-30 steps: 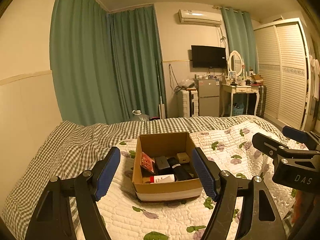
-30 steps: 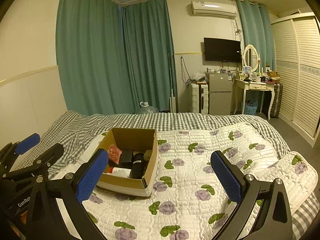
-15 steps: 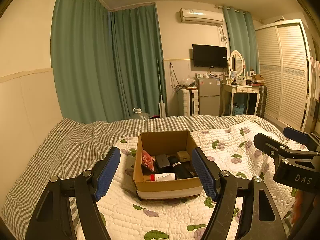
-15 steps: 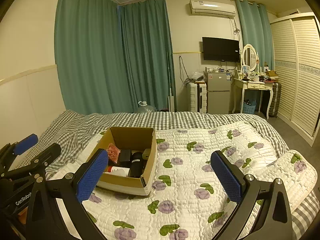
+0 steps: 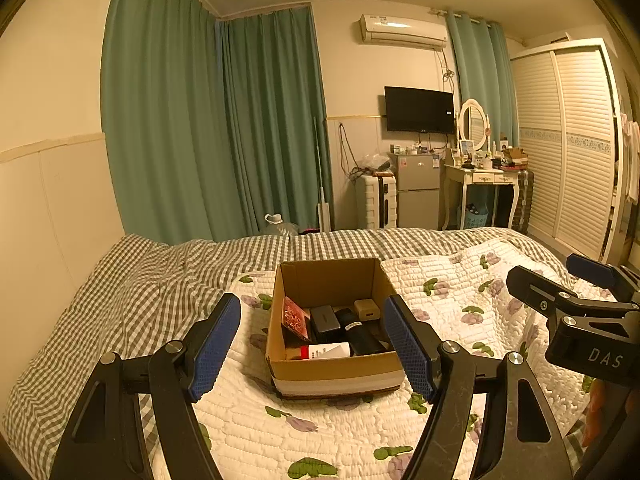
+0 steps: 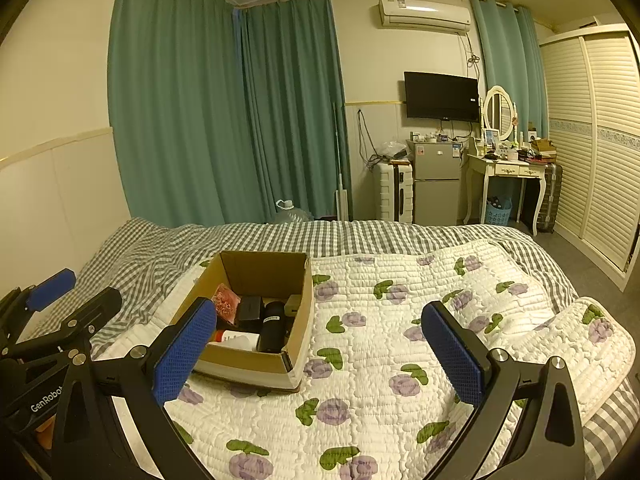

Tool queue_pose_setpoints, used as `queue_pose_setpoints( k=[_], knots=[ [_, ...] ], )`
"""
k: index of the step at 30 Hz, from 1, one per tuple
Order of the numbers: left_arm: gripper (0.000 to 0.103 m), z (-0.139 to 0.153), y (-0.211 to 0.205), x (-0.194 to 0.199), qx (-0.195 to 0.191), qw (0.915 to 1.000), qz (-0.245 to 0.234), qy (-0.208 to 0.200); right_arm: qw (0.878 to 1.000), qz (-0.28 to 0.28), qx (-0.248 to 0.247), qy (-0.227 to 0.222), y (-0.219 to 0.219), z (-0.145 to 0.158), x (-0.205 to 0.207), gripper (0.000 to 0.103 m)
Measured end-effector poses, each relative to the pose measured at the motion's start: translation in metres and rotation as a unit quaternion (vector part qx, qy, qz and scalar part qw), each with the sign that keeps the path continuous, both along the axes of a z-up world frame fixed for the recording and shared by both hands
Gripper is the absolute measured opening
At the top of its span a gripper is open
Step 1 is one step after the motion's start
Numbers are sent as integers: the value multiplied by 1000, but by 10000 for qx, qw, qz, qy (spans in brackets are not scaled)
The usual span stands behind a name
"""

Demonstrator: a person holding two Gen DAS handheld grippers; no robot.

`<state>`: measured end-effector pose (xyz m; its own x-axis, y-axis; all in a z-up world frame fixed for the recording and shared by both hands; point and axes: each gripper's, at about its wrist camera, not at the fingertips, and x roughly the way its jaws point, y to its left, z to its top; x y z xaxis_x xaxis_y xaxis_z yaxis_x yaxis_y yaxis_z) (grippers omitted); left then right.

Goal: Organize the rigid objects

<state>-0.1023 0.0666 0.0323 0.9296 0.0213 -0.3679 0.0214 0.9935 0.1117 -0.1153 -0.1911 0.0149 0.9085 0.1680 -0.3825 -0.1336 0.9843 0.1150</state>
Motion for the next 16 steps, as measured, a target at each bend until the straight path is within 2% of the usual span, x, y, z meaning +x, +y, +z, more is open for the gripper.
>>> queue_pose_setpoints(
  k=[16],
  knots=[
    [77,-7,3,0,-76,9999,9,86,10000,-3,-13,23,1,-2,0,103]
  ],
)
